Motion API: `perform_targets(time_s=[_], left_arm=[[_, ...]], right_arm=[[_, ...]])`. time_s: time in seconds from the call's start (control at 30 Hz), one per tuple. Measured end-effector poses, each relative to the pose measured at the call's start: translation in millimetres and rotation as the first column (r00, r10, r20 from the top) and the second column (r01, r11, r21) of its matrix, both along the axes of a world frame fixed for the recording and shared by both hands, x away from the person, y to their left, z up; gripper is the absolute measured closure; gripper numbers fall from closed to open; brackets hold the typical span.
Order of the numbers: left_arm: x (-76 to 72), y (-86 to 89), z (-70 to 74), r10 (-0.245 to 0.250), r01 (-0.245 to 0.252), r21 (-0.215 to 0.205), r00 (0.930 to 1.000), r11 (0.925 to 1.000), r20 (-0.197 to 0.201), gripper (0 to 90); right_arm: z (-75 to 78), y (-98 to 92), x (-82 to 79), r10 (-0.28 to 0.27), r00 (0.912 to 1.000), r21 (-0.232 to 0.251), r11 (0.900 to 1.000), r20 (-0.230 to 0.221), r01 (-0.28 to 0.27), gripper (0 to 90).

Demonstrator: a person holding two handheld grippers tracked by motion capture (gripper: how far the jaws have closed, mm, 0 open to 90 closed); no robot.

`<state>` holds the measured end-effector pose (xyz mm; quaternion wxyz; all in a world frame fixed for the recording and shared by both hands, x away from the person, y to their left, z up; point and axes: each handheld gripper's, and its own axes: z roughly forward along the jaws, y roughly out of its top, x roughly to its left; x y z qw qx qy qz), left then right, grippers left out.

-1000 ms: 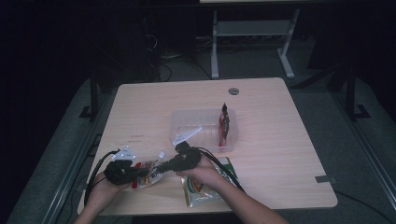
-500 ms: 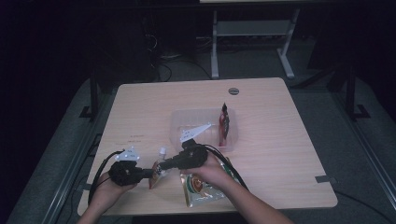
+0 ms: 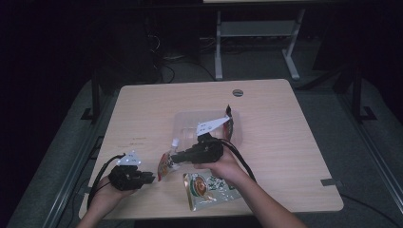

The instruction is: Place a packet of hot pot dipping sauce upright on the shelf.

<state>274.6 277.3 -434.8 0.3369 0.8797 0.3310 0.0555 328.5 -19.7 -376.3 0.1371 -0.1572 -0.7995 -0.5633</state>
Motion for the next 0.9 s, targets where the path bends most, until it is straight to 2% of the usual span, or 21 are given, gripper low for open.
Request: perform_targets(time_s=[0.2,0.23,0.27,0.4,0.43,0.9], left_arm=[[-2.7,10.7,-1.6,0.022,-0.022,-0.032,0.9998,0.9992,-0.005,65.8],[-2.1,12.6,-1.0,0.017,-0.017,-0.022,0.9999,0.9996,-0.003,65.5],[-2.2,12.8,-1.7,0.028,-0.028,-0.038,0.9996,0.9989,-0.002,65.0],[-1.4,14.6,-1.6,0.031,-0.031,-0.035,0.9995,0.9989,-0.005,63.7],[-1.1,15.3,-2.0,0.028,-0.028,-0.032,0.9996,0.9991,-0.010,63.6],[-0.4,14.1,-5.3,0.024,-0.025,-0.034,0.9995,0.9991,-0.019,55.8]], right_arm=[[18.4,-21.2,3.7,-0.011,0.9998,-0.013,1.000,0.018,0.012,90.0],[21.5,-24.3,4.3,-0.023,0.9996,-0.015,1.000,0.019,0.023,90.0],[24.7,-27.6,5.4,-0.026,0.9992,-0.018,1.000,0.029,0.026,90.0],[33.9,-38.6,8.2,-0.050,0.9978,-0.017,0.999,0.043,0.051,90.0],[40.0,-47.1,9.6,-0.071,0.9968,-0.013,0.997,0.036,0.072,90.0],[57.7,-88.7,23.7,-0.169,0.9834,0.018,0.986,0.067,0.168,90.0]])
